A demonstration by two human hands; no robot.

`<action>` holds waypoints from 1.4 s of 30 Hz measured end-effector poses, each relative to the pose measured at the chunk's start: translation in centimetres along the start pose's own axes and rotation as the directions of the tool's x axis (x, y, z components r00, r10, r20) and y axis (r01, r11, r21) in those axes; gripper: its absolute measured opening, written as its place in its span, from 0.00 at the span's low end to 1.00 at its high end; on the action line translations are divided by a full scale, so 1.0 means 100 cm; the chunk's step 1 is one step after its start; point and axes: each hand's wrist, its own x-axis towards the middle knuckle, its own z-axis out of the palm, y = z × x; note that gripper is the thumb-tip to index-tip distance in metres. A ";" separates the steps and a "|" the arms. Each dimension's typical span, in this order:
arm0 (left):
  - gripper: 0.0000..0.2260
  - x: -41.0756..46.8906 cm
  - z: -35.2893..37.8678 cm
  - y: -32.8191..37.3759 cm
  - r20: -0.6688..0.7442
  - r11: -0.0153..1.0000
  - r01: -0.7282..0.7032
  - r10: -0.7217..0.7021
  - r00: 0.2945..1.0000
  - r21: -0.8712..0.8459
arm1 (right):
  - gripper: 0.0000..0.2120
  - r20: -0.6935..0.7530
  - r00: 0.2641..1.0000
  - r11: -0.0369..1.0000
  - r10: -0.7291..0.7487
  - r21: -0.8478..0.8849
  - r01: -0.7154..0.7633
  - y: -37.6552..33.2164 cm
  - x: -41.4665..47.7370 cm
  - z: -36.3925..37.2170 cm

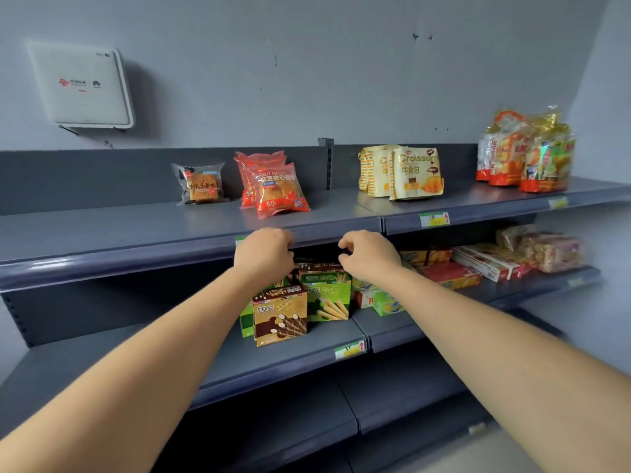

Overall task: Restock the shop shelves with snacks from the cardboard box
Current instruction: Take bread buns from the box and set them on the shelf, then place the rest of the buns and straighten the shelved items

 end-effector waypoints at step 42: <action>0.13 -0.324 0.171 0.462 0.220 0.492 -0.723 0.869 0.444 -0.485 | 0.17 -0.253 0.339 0.338 0.906 -0.048 -0.940 0.300 -0.563 -0.081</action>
